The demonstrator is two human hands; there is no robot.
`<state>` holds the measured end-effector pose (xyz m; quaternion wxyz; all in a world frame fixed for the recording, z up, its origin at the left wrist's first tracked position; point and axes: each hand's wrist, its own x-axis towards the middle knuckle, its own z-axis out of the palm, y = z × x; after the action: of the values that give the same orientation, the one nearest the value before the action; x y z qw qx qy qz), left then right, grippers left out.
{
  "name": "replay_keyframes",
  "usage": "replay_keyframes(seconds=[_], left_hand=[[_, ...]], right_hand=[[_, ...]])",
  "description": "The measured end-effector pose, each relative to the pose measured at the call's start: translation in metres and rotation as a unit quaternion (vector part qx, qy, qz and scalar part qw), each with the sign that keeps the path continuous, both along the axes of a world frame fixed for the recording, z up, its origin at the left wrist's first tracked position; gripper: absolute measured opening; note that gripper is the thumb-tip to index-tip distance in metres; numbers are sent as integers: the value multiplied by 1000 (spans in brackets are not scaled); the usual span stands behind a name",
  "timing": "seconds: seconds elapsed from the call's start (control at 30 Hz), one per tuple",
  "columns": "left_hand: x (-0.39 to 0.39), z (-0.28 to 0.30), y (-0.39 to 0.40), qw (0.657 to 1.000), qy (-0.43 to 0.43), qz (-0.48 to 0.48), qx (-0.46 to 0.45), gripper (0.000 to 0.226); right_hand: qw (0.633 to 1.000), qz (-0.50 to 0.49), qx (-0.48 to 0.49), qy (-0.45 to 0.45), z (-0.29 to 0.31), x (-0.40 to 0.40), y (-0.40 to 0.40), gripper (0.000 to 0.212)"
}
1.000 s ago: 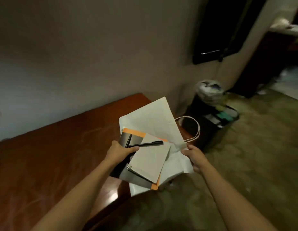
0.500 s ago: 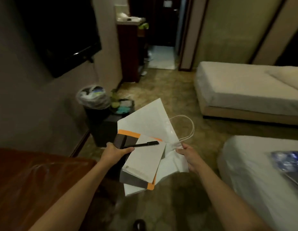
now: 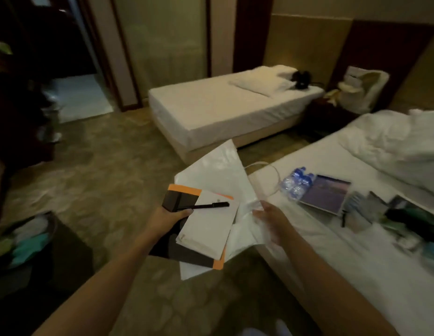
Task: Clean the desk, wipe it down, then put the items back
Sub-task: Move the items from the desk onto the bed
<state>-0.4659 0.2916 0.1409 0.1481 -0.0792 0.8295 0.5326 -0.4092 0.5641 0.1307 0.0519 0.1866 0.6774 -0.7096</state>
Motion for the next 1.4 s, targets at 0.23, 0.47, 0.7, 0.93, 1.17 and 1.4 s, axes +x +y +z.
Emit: replay_keyframes(seconds=[0.23,0.47,0.7,0.93,1.17,1.4], left_hand=[[-105,-4,145,993,6,-121,-7,34],[-191,-11,297,984,-3,-179,0,38],[-236,-9,423,963,-14,-269,-8,25],[-313,-65,541,935,-37,-343,-81,98],[-379,-133,657,901,-47,-410,-133,76],[-403,-219,719,878,-65,-451,-146,64]], right_hand=[[985,-159,-64,-9,-28,-47,119,25],[969,-226,-99,3,-33,-100,249,28],[946,-312,-92,5,-36,-118,345,25],[911,-404,-82,-20,-56,-143,423,26],[864,-487,-84,-98,-113,-191,495,26],[817,-532,-102,-200,-197,-210,524,25]])
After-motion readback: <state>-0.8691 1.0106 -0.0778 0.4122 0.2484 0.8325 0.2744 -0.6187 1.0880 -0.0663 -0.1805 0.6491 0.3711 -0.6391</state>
